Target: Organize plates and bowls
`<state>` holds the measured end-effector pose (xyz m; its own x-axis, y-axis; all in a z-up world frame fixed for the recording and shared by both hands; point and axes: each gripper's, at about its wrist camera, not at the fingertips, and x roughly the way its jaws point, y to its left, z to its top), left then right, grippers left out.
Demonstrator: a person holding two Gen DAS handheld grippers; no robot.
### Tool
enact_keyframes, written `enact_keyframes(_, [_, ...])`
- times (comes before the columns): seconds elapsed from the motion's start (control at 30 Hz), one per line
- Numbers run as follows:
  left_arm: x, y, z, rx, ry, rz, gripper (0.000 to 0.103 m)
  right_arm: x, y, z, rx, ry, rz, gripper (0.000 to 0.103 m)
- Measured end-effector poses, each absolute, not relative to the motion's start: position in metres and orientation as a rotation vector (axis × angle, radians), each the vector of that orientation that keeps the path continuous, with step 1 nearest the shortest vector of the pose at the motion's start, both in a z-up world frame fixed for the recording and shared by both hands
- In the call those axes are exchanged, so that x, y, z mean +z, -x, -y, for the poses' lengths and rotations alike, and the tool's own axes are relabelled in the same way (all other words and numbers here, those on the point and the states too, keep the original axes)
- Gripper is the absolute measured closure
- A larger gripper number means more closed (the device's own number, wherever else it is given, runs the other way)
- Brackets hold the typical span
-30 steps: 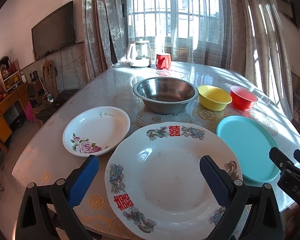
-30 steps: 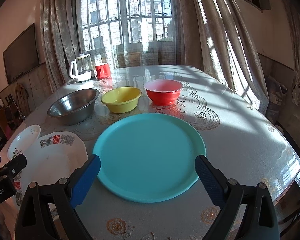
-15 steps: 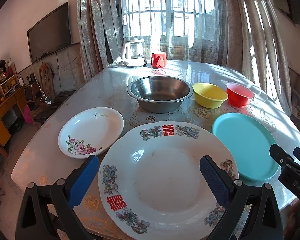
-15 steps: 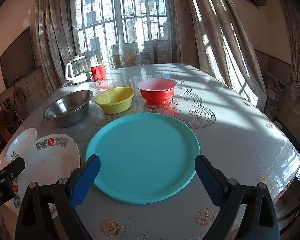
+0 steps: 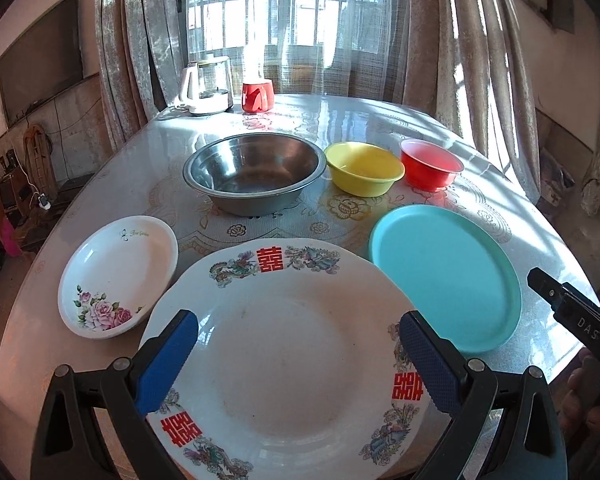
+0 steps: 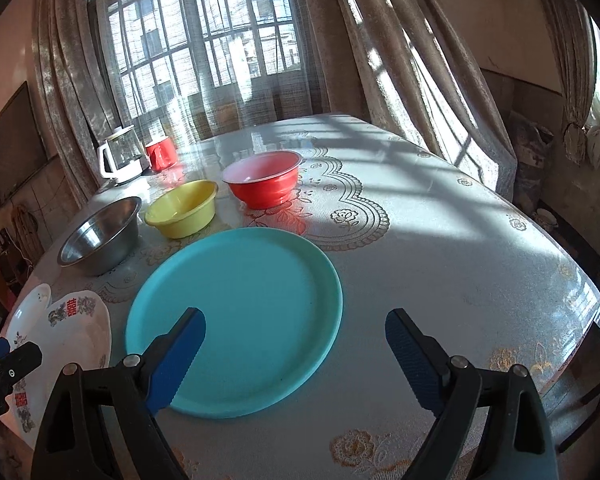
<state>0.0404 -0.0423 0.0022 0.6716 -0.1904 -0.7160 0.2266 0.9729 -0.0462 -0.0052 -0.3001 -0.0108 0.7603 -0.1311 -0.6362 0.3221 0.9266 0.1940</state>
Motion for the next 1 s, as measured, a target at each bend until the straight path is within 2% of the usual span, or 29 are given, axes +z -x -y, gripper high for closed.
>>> enact_keyframes(0.07, [0.005, -0.049, 0.048, -0.295, -0.049, -0.826, 0.011, -0.015, 0.004, 0.312, -0.262, -0.331, -0.682, 0.019])
enact_keyframes(0.13, [0.007, -0.058, 0.057, -0.327, -0.075, -0.846, 0.027, -0.019, 0.002, 0.321, -0.265, -0.349, -0.699, 0.028])
enact_keyframes(0.17, [0.006, -0.064, 0.061, -0.344, -0.086, -0.857, 0.031, -0.022, 0.000, 0.325, -0.263, -0.357, -0.709, 0.032])
enact_keyframes(0.23, [0.005, -0.076, 0.068, -0.387, -0.085, -0.889, 0.051, -0.028, -0.005, 0.331, -0.254, -0.376, -0.736, 0.047])
enact_keyframes(0.27, [0.005, -0.082, 0.072, -0.413, -0.078, -0.906, 0.056, -0.030, -0.008, 0.333, -0.249, -0.381, -0.747, 0.055])
enact_keyframes(0.3, [0.005, -0.087, 0.077, -0.442, -0.073, -0.919, 0.065, -0.033, -0.011, 0.334, -0.243, -0.377, -0.757, 0.059])
enact_keyframes(0.33, [0.005, -0.093, 0.082, -0.462, -0.079, -0.928, 0.070, -0.035, -0.014, 0.333, -0.238, -0.369, -0.768, 0.066])
enact_keyframes(0.43, [0.000, -0.112, 0.099, -0.467, -0.126, -0.950, 0.079, -0.039, -0.022, 0.334, -0.214, -0.370, -0.789, 0.069])
enact_keyframes(0.53, [-0.009, -0.132, 0.110, -0.483, -0.139, -1.011, 0.080, -0.044, -0.029, 0.332, -0.207, -0.356, -0.816, 0.069])
enact_keyframes(0.6, [-0.016, -0.142, 0.118, -0.494, -0.158, -1.031, 0.086, -0.048, -0.033, 0.333, -0.194, -0.363, -0.827, 0.069])
enact_keyframes(0.7, [-0.027, -0.154, 0.130, -0.499, -0.200, -1.066, 0.087, -0.048, -0.036, 0.331, -0.196, -0.341, -0.826, 0.071])
enact_keyframes(0.8, [-0.038, -0.163, 0.139, -0.509, -0.229, -1.102, 0.089, -0.049, -0.038, 0.331, -0.202, -0.313, -0.829, 0.080])
enact_keyframes(0.87, [-0.042, -0.167, 0.145, -0.496, -0.266, -1.106, 0.089, -0.049, -0.040, 0.330, -0.202, -0.285, -0.828, 0.090])
enact_keyframes(1.0, [-0.048, -0.176, 0.149, -0.502, -0.270, -1.124, 0.089, -0.049, -0.042, 0.332, -0.182, -0.280, -0.826, 0.092])
